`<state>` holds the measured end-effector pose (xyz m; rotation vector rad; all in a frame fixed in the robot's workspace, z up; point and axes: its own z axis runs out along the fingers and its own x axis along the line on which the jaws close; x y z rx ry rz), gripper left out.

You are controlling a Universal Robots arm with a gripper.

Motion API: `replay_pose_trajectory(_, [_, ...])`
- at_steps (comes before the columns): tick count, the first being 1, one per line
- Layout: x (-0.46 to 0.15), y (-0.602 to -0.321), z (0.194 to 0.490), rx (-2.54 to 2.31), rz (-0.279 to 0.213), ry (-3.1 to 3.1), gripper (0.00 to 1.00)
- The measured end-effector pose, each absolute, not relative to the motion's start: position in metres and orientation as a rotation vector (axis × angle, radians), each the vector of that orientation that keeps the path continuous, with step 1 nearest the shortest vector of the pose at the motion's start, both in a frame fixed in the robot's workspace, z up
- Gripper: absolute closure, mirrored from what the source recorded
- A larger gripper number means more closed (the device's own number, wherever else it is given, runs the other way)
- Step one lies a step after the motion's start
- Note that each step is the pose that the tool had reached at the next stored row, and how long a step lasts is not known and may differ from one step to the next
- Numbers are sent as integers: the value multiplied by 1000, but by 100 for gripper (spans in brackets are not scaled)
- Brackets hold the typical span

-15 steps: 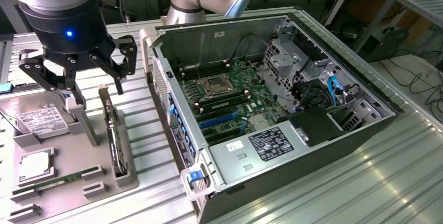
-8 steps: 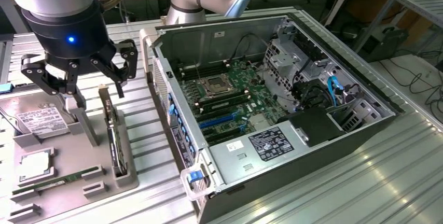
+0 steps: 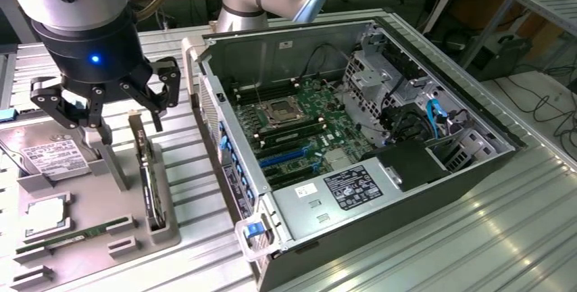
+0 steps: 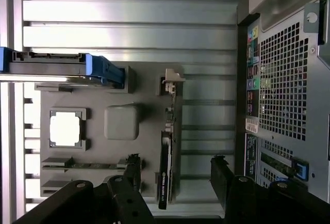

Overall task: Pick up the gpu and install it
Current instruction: 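Pick up the gpu and move the gpu toward the slot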

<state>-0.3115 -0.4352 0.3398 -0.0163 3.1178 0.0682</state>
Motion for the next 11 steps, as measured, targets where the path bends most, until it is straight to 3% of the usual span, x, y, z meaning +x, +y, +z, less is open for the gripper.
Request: replay_pose_trajectory(11, [-312,-443,329,-17,68,3118,34])
